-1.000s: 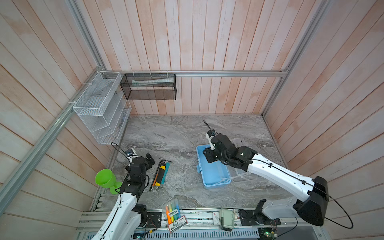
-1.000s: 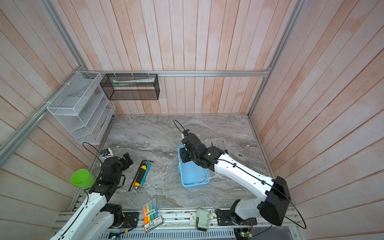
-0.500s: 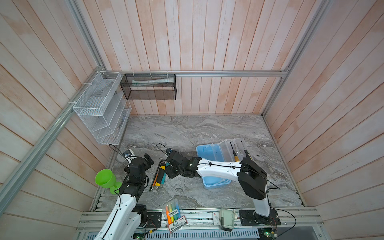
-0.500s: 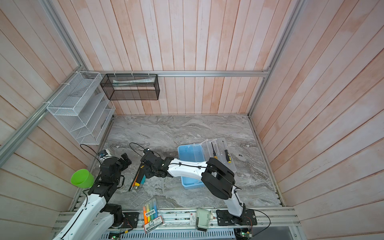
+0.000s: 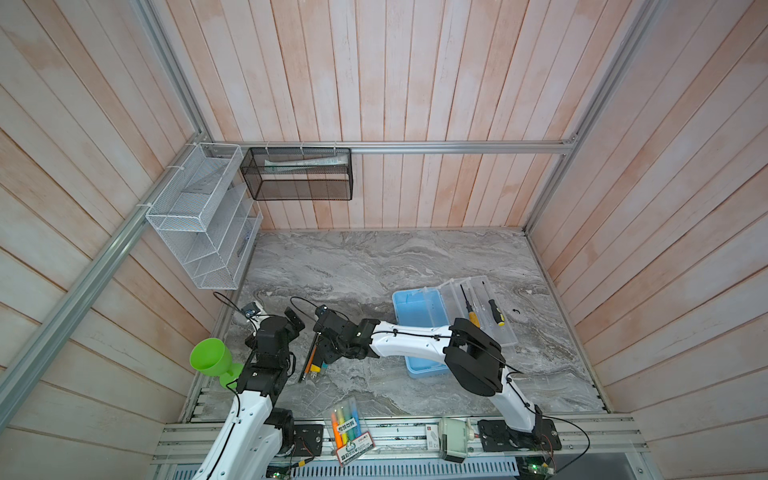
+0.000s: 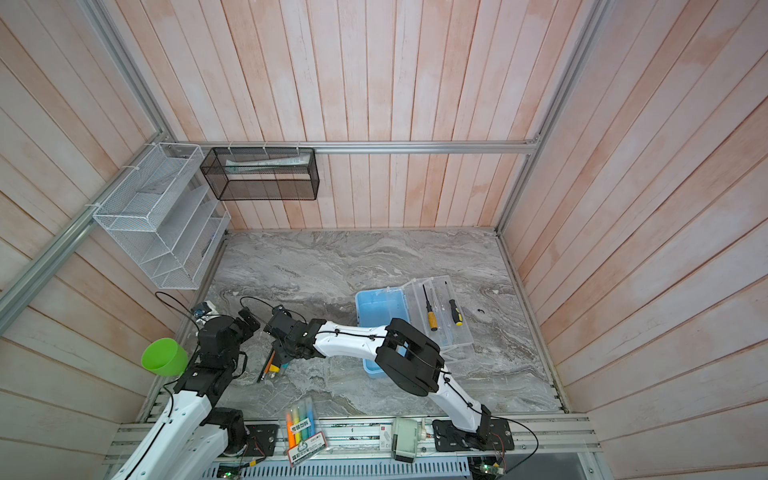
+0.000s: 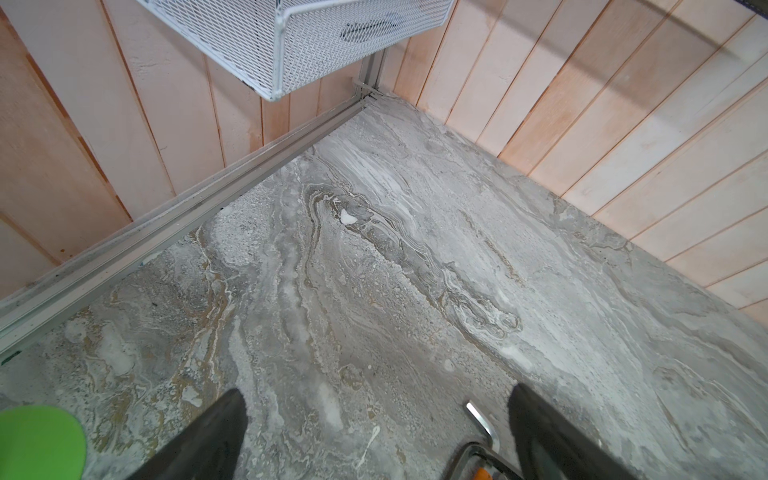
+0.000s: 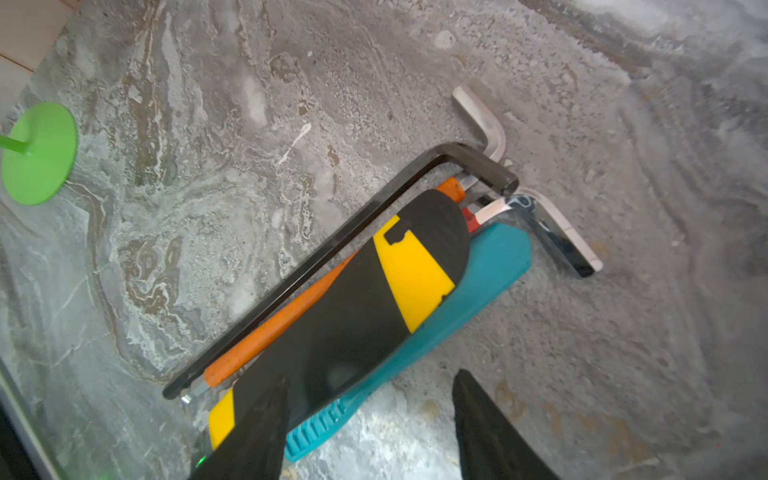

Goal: Pack the tool kit
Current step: 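Move the right gripper back over the tool pile, then lower the right gripper onto the yellow-black utility knife and grasp it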

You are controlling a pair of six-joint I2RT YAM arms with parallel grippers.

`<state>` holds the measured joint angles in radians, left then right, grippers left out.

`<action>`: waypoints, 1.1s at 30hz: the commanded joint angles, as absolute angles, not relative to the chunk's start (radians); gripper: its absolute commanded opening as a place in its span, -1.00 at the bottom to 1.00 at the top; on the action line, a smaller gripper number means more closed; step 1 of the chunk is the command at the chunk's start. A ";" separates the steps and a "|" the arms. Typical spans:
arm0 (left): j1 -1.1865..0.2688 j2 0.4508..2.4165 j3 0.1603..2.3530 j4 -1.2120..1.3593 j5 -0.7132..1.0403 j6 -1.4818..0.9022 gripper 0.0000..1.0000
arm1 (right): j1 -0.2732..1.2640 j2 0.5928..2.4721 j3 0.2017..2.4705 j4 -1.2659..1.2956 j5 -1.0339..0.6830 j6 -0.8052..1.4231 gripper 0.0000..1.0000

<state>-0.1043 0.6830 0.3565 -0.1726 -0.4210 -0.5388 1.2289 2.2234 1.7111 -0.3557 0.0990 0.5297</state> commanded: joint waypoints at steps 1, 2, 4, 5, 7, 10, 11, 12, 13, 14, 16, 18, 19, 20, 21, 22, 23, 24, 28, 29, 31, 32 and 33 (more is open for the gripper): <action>-0.097 0.666 0.336 -0.185 -0.435 -0.548 0.99 | 1.237 2.254 1.748 -0.384 0.114 0.515 0.22; -0.095 0.664 0.335 -0.184 -0.435 -0.549 0.99 | 1.239 2.256 1.753 -0.380 0.115 0.517 0.22; -0.096 0.663 0.336 -0.184 -0.434 -0.549 0.99 | 1.242 2.267 1.766 -0.380 0.115 0.518 0.22; -0.094 0.663 0.335 -0.185 -0.433 -0.548 0.99 | 1.243 2.273 1.774 -0.383 0.117 0.520 0.22; -0.094 0.662 0.335 -0.183 -0.433 -0.549 0.99 | 1.243 2.284 1.788 -0.386 0.126 0.524 0.22; -0.091 0.661 0.336 -0.184 -0.430 -0.549 0.99 | 1.242 2.303 1.806 -0.385 0.127 0.534 0.22; -0.090 0.660 0.334 -0.184 -0.428 -0.549 0.99 | 1.241 2.309 1.813 -0.388 0.131 0.537 0.22; -0.090 0.659 0.333 -0.185 -0.426 -0.549 0.99 | 1.243 2.314 1.817 -0.391 0.136 0.539 0.22; -0.089 0.659 0.334 -0.185 -0.425 -0.548 0.99 | 1.243 2.319 1.821 -0.395 0.141 0.540 0.22; -0.087 0.658 0.332 -0.183 -0.423 -0.548 0.99 | 1.242 2.324 1.825 -0.400 0.150 0.540 0.22; -0.084 0.656 0.331 -0.183 -0.419 -0.547 0.99 | 1.243 2.333 1.832 -0.417 0.162 0.539 0.22; -0.081 0.654 0.331 -0.181 -0.413 -0.545 0.99 | 1.243 2.339 1.839 -0.444 0.165 0.534 0.22; -0.079 0.655 0.330 -0.181 -0.410 -0.545 0.99 | 1.242 2.339 1.839 -0.460 0.167 0.535 0.21; -0.077 0.654 0.331 -0.180 -0.408 -0.545 1.00 | 1.242 2.336 1.838 -0.477 0.168 0.535 0.22; -0.077 0.654 0.331 -0.180 -0.407 -0.543 0.99 | 1.242 2.330 1.832 -0.492 0.170 0.535 0.22; -0.077 0.654 0.331 -0.178 -0.405 -0.543 0.99 | 1.241 2.318 1.821 -0.502 0.179 0.535 0.22; -0.076 0.654 0.330 -0.178 -0.404 -0.542 0.99 | 1.241 2.302 1.804 -0.508 0.189 0.535 0.22; -0.075 0.654 0.331 -0.177 -0.402 -0.540 0.99 | 1.241 2.286 1.784 -0.511 0.198 0.535 0.22; -0.075 0.660 0.330 -0.164 -0.383 -0.528 0.99 | 1.228 2.219 1.684 -0.503 0.216 0.532 0.22; -0.075 0.660 0.328 -0.160 -0.377 -0.523 0.99 | 1.220 2.207 1.663 -0.507 0.216 0.534 0.21; -0.075 0.662 0.329 -0.155 -0.369 -0.517 1.00 | 1.206 2.184 1.624 -0.509 0.219 0.535 0.21; -0.075 0.664 0.327 -0.150 -0.363 -0.513 1.00 | 1.199 2.168 1.601 -0.504 0.222 0.535 0.21; -0.075 0.664 0.327 -0.146 -0.356 -0.509 0.99 | 1.194 2.156 1.584 -0.499 0.222 0.535 0.21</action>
<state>-0.0792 0.6655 0.3450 -0.1722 -0.3862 -0.5343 1.2194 2.1860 1.6367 -0.4294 0.1841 0.5312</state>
